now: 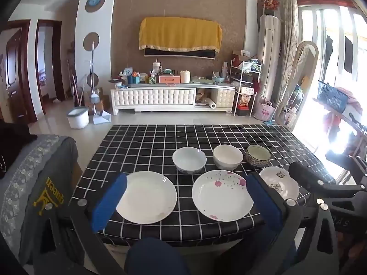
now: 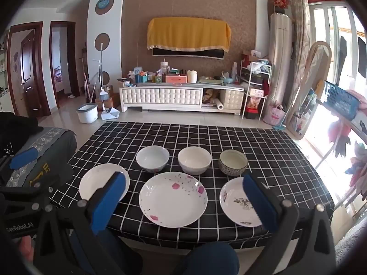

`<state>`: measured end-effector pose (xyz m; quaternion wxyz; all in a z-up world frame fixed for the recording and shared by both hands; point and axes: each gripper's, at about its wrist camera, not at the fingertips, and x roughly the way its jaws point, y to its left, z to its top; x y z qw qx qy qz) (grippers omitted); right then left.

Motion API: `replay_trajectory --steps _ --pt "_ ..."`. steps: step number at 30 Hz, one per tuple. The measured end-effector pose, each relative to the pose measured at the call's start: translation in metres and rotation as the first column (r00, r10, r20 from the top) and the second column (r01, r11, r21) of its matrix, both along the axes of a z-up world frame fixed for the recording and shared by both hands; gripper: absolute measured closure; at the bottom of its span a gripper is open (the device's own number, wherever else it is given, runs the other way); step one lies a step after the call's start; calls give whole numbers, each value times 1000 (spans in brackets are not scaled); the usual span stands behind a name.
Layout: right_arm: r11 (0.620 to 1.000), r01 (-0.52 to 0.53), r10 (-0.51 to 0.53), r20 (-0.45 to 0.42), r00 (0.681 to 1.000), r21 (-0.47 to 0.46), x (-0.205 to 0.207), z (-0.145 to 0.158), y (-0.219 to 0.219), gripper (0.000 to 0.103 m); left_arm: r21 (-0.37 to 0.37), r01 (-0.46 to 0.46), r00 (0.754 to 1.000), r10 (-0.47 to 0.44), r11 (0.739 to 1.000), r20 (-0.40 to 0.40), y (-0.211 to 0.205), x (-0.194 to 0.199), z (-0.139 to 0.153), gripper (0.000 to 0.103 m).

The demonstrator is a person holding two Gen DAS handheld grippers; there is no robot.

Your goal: Organize plates and bowls

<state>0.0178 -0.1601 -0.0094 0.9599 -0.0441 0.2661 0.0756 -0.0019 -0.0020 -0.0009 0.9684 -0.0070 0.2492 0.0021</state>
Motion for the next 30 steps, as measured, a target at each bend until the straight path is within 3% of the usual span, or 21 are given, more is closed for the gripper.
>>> replay_trajectory --steps 5,10,30 --pt "1000 2 -2 -9 1000 -4 1 0 0 0 -24 9 999 -10 1000 -46 -2 5 -2 0" --pt "1000 4 -4 -1 1000 3 0 0 -2 0 -53 9 999 -11 999 -40 5 6 -2 0" --pt "1000 6 -6 -13 1000 3 1 -1 -3 0 -40 16 999 -18 999 -50 4 6 -2 0"
